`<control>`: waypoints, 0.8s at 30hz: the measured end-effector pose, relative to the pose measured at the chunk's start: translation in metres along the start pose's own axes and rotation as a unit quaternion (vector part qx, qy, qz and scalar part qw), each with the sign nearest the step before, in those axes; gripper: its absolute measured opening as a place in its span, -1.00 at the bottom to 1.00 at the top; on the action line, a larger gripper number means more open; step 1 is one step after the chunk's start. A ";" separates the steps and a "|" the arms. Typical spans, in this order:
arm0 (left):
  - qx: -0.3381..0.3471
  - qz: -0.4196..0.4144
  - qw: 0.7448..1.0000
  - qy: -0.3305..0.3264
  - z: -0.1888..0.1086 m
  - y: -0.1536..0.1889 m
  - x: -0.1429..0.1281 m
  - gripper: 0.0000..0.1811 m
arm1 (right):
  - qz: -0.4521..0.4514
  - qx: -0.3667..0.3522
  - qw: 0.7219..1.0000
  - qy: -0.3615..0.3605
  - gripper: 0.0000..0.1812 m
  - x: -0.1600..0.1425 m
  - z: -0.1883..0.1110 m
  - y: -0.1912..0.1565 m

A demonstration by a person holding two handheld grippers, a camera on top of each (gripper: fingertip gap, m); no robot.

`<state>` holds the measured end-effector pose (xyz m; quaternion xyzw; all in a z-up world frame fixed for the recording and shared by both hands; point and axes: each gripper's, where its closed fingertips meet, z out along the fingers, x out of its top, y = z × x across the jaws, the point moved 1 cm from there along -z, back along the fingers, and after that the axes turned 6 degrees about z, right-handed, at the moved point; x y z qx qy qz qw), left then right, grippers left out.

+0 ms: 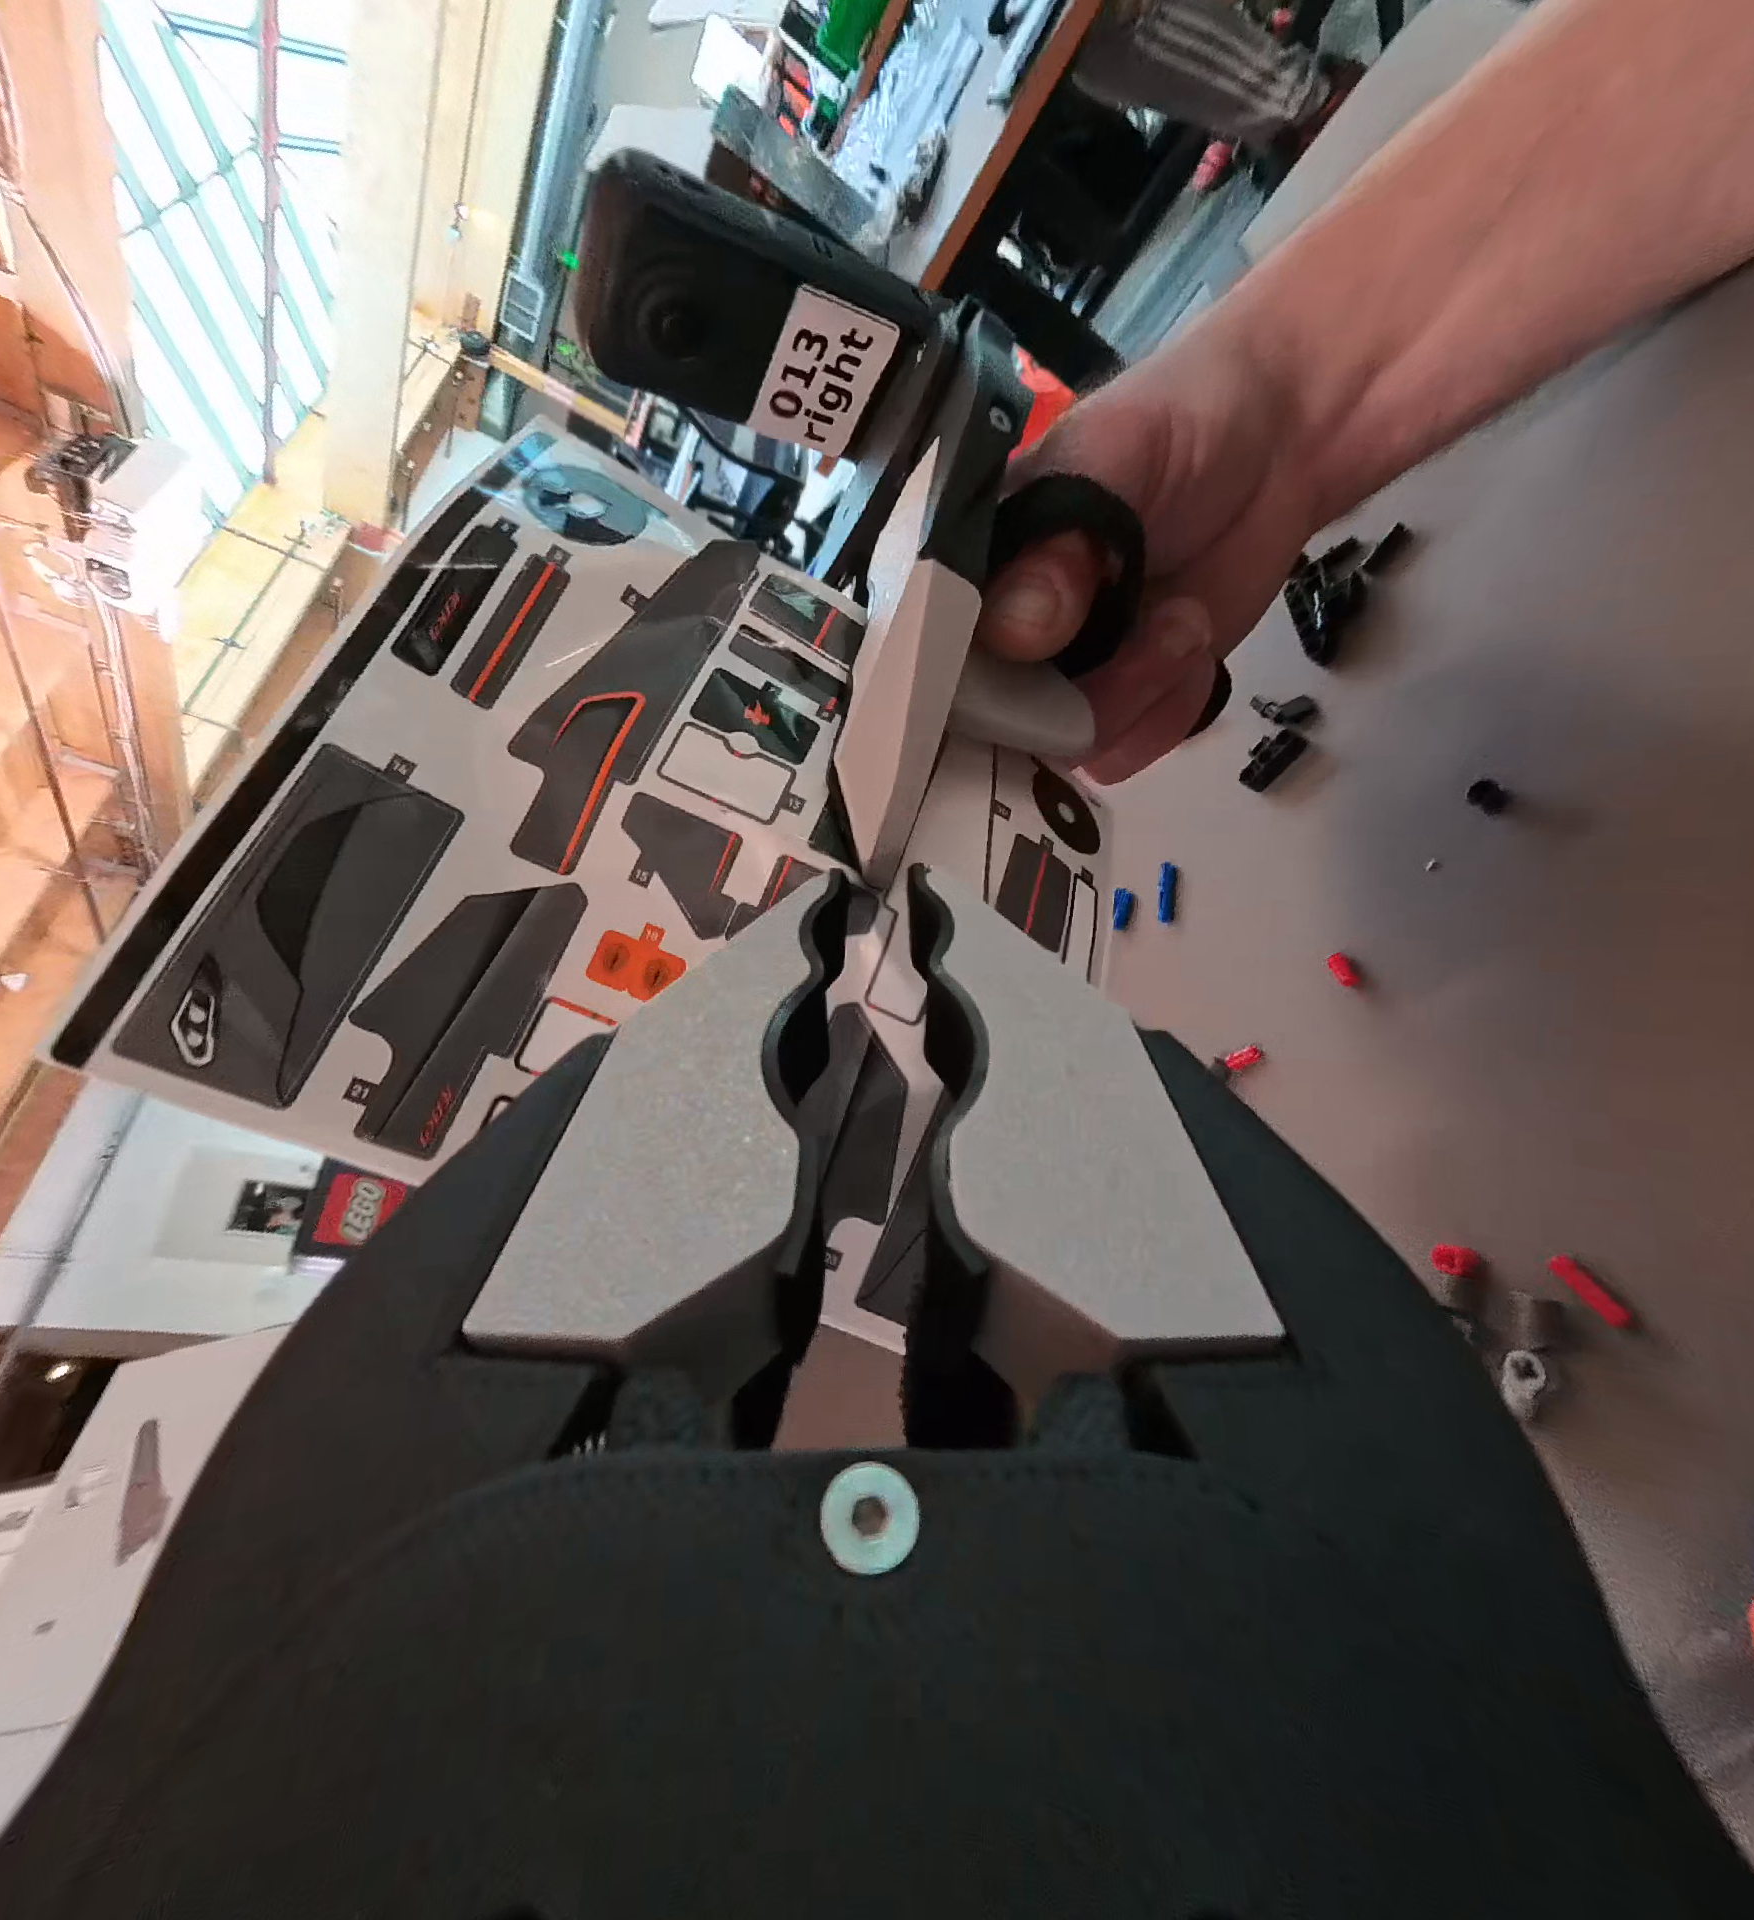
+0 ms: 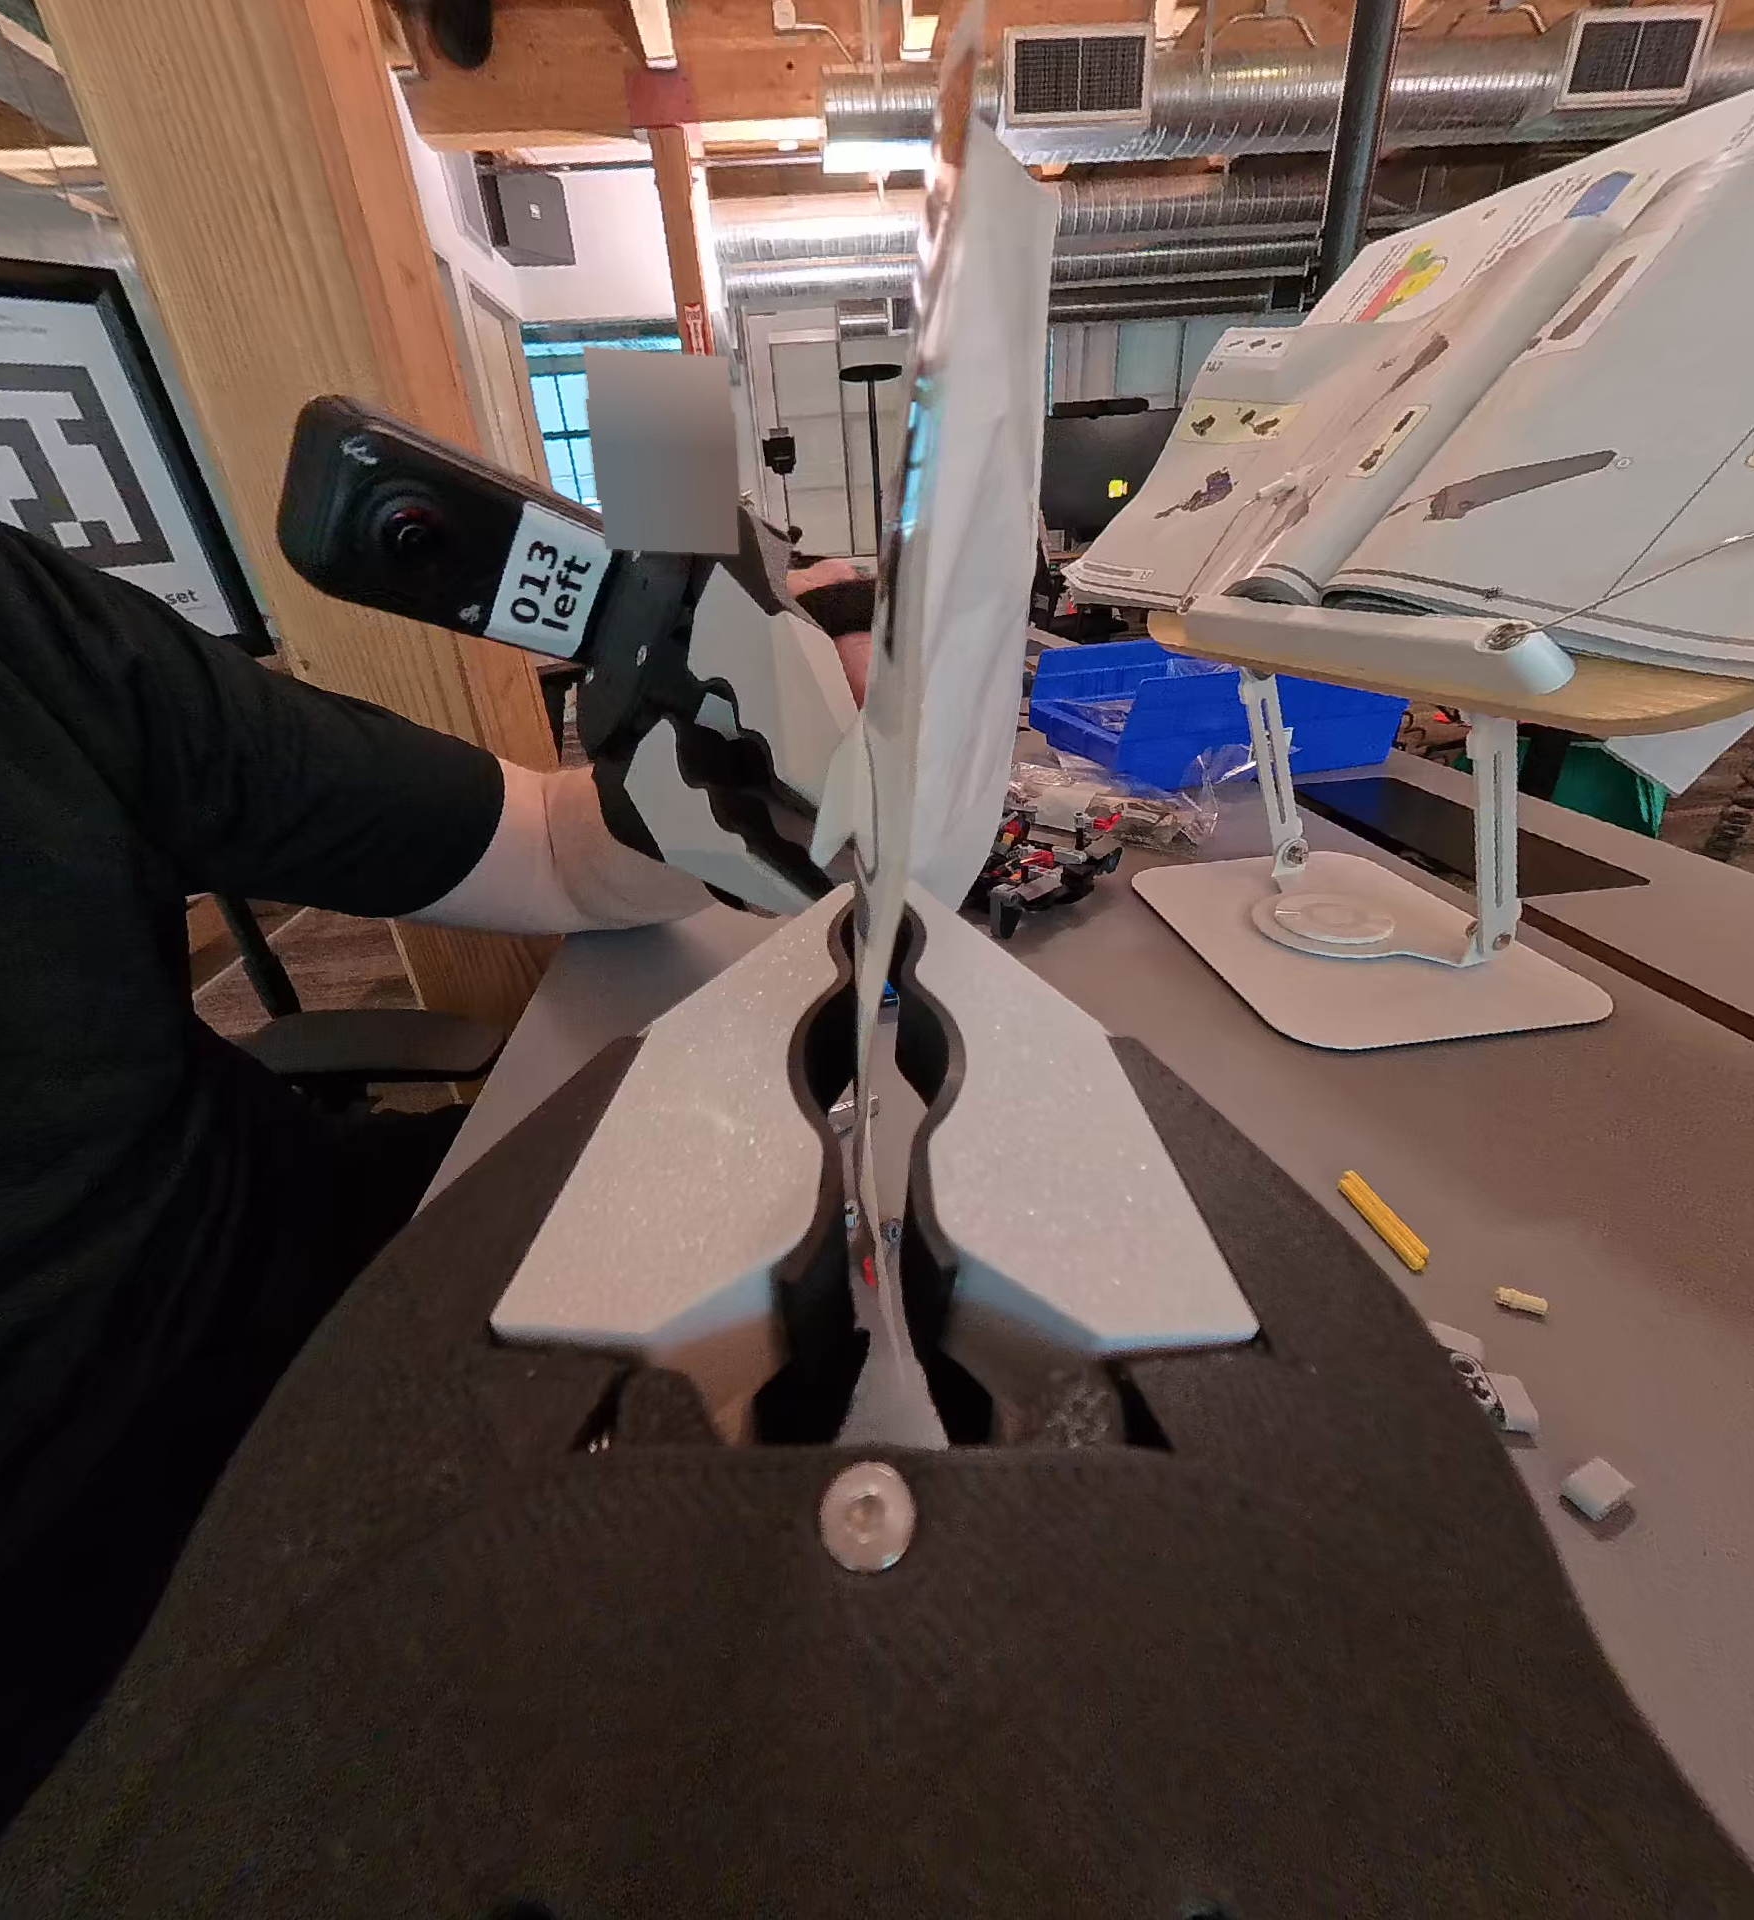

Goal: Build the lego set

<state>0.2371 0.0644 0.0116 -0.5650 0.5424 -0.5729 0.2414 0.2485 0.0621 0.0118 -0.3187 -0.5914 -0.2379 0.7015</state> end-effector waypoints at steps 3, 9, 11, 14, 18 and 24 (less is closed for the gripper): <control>0.014 0.019 1.000 -0.018 0.001 -0.002 -0.001 -0.90 | 0.001 0.000 1.000 0.001 -1.00 0.000 0.000 0.000; 0.010 0.002 1.000 -0.019 0.002 -0.003 -0.003 -0.92 | 0.001 -0.001 1.000 0.000 -1.00 0.000 0.000 0.001; 0.006 -0.002 1.000 -0.020 0.002 -0.002 -0.003 -0.92 | 0.000 -0.002 1.000 -0.001 -1.00 -0.001 0.000 0.001; 0.005 -0.003 1.000 -0.022 0.001 -0.003 -0.005 -0.96 | 0.000 -0.002 1.000 -0.001 -1.00 -0.001 0.000 0.001; 0.002 0.000 1.000 -0.023 0.001 -0.002 -0.005 -1.00 | 0.002 -0.001 1.000 -0.001 -1.00 -0.001 0.001 0.001; 0.002 0.008 1.000 -0.028 0.001 -0.001 -0.006 -1.00 | 0.001 -0.002 1.000 -0.003 -1.00 -0.002 0.001 0.002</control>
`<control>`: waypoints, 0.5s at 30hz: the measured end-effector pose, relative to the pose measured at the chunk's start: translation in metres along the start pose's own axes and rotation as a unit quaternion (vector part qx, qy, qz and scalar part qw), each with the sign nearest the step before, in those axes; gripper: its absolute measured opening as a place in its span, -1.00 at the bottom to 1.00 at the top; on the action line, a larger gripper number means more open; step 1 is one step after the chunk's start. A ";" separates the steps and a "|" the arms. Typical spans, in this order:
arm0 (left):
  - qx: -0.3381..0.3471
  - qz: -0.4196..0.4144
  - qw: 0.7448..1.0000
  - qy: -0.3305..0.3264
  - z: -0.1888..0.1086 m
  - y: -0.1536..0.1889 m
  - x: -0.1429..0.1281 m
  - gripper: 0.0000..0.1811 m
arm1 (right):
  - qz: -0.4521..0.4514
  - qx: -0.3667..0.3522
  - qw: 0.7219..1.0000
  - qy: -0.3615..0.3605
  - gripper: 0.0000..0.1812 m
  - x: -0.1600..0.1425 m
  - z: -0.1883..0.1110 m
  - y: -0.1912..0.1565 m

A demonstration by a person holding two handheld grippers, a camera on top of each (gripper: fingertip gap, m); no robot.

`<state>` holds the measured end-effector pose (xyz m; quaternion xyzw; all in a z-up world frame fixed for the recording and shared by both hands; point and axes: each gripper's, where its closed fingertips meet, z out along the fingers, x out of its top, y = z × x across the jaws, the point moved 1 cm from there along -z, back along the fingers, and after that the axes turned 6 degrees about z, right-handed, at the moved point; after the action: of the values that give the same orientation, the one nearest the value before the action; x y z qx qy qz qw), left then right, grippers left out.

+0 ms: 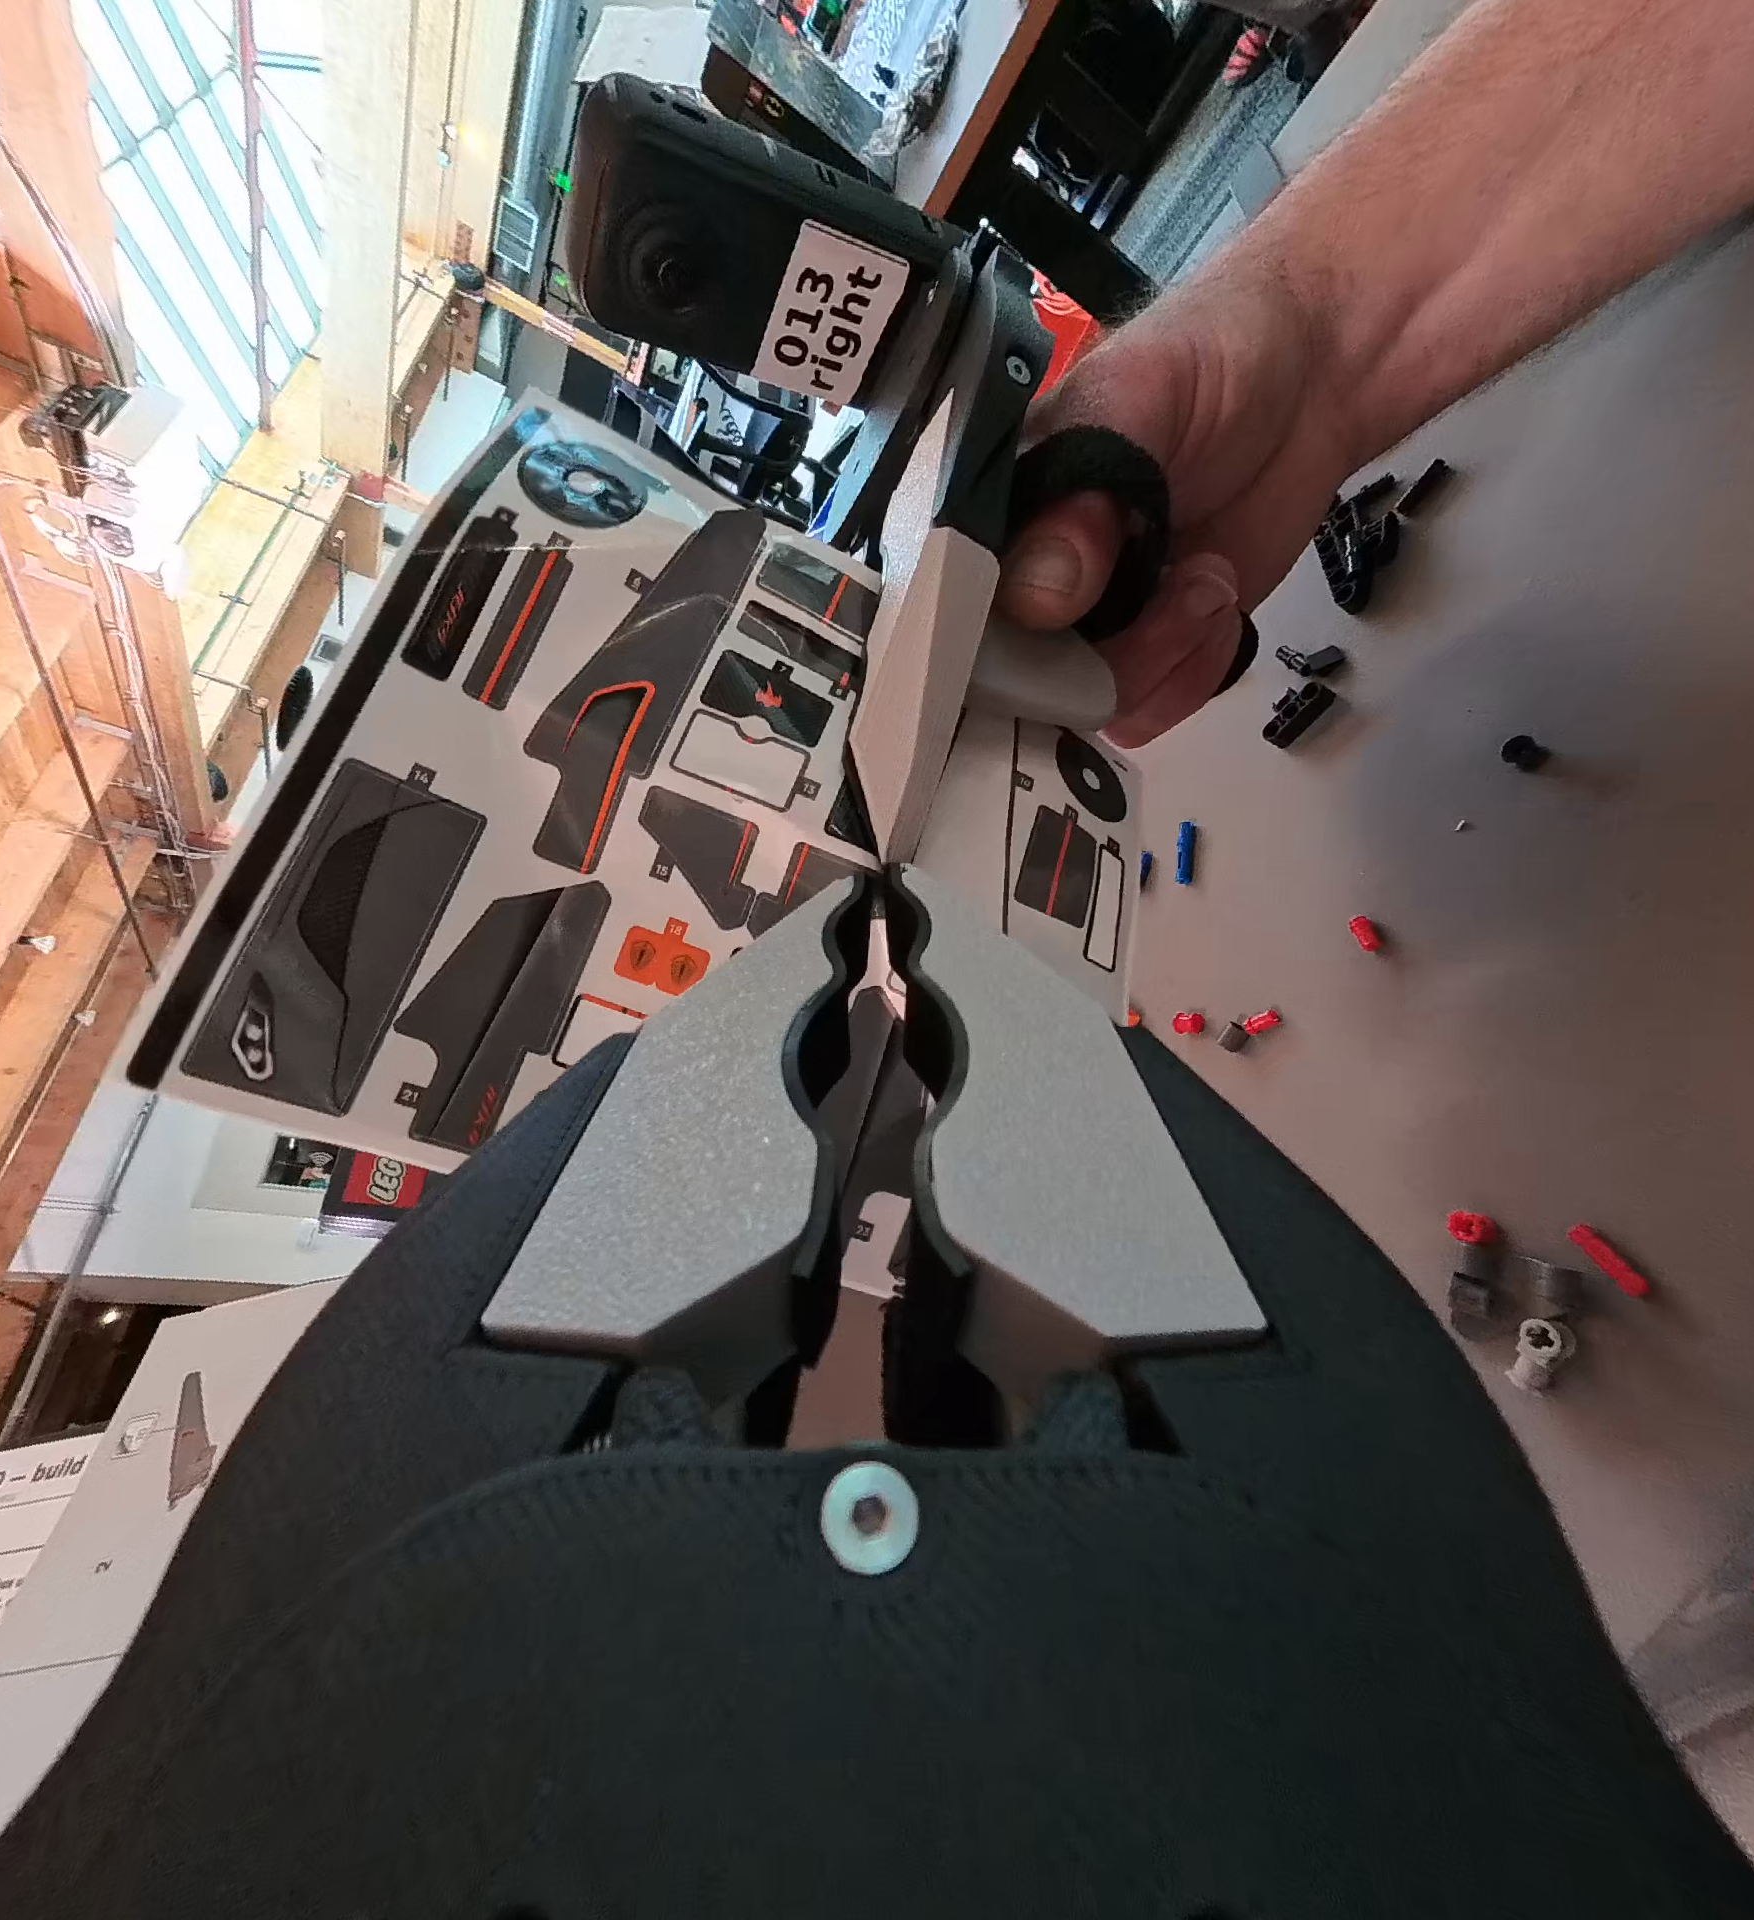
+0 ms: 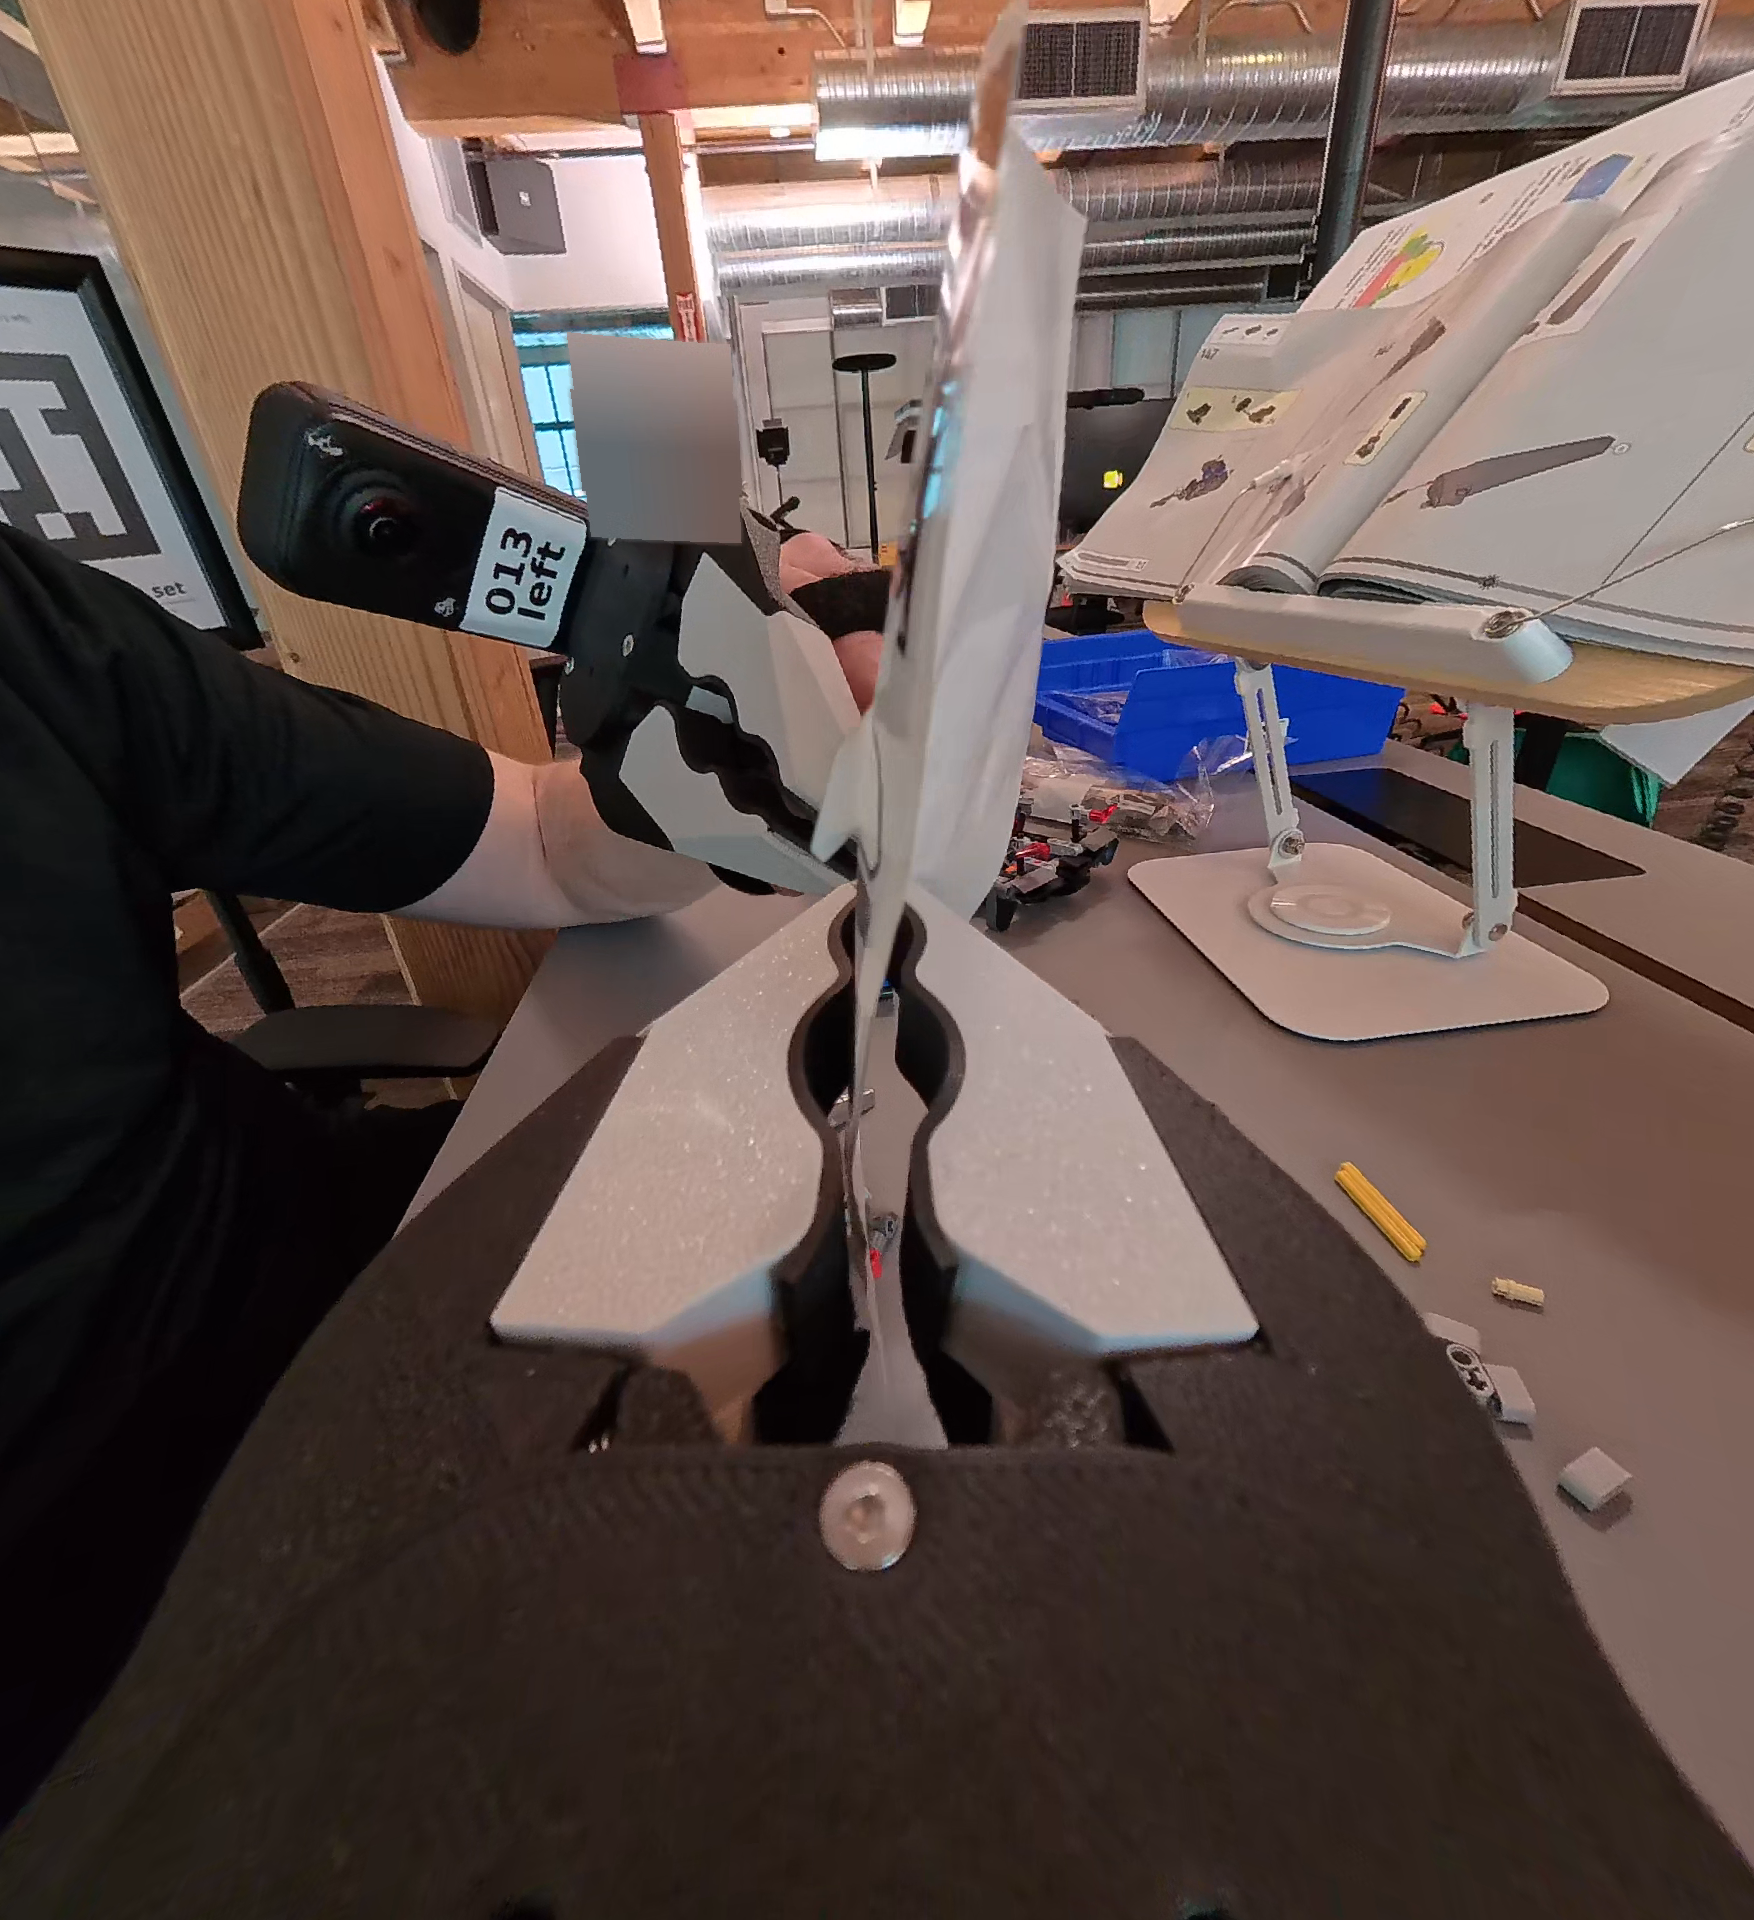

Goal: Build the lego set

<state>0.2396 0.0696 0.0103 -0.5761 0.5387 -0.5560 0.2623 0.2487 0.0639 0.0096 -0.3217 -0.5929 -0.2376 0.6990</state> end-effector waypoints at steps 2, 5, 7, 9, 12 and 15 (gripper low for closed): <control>0.000 0.006 1.000 0.000 -0.001 0.000 0.000 -1.00 | 0.000 0.001 1.000 0.000 -1.00 0.000 0.000 0.000; -0.001 0.008 1.000 -0.001 -0.001 0.000 0.000 -1.00 | 0.000 0.002 1.000 0.000 -1.00 0.000 0.000 -0.001; 0.000 0.013 1.000 -0.003 -0.001 0.000 0.000 -1.00 | -0.001 0.002 1.000 0.000 -1.00 0.000 0.000 -0.001; 0.001 0.008 1.000 0.001 -0.002 -0.001 0.001 -1.00 | 0.000 0.001 1.000 0.003 -1.00 0.001 0.000 0.000; 0.004 -0.002 1.000 0.012 -0.005 -0.005 0.004 -1.00 | -0.002 -0.002 1.000 0.006 -1.00 0.003 -0.002 0.001; 0.001 -0.001 1.000 0.010 -0.005 -0.005 0.005 -1.00 | -0.002 -0.001 1.000 0.007 -1.00 0.003 -0.001 0.000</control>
<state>0.2356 0.0676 0.0174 -0.5706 0.5404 -0.5625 0.2569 0.2504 0.0630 0.0125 -0.3195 -0.5882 -0.2421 0.7023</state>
